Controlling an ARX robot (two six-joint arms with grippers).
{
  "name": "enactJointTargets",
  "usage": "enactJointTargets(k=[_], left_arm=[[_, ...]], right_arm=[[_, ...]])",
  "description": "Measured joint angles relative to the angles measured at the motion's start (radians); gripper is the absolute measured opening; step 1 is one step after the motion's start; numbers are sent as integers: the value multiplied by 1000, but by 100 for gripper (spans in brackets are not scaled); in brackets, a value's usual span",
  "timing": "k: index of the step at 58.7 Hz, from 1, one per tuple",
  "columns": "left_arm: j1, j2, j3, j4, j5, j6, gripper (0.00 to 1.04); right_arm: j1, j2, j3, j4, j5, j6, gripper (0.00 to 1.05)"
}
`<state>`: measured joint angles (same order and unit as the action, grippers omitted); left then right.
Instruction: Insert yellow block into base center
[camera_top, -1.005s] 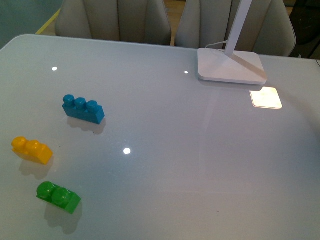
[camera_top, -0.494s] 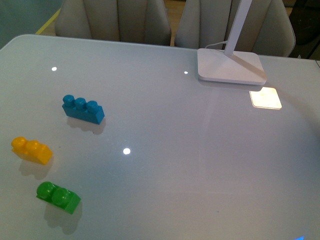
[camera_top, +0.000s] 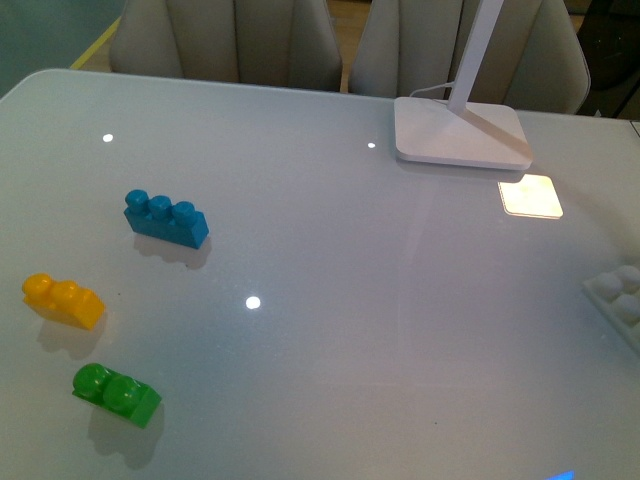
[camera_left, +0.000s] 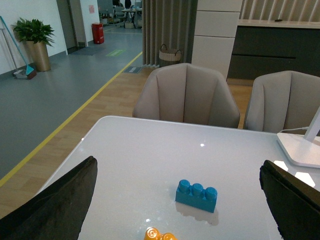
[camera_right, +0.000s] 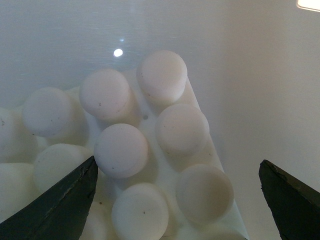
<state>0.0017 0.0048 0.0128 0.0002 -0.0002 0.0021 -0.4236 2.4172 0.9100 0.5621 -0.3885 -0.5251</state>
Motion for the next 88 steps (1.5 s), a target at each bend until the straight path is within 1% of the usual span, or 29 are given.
enactJointTargets(k=[2,8,15,19,30,36,41,47,55,65,76,88], left_arm=[[0,0,0,0,0,0,97],[0,0,0,0,0,0,97],[0,0,0,0,0,0,97],[0,0,0,0,0,0,97],[0,0,0,0,0,0,97],[0,0,0,0,0,0,97],[0,0,0,0,0,0,97],[0,0,0,0,0,0,97],[0,0,0,0,0,0,97],[0,0,0,0,0,0,97],[0,0,0,0,0,0,97],[0,0,0,0,0,0,97]], right_arm=[[19,-4,-7,-2,1,-4,96],[151,-16,-22,-15,39,-11,96],[255,-17,-2,-37,81,2,96],[329,-11,26,-62,107,20,96],[484,21,121,-142,138,66,96],[560,39,176,-188,145,66,96],[631,52,225,-243,145,46,96],[721,72,302,-334,145,-34,96],[771,94,370,-408,145,-121,96],[807,119,454,-482,171,-260,96],[851,151,572,-600,159,-344,96],[903,174,643,-678,159,-444,96]])
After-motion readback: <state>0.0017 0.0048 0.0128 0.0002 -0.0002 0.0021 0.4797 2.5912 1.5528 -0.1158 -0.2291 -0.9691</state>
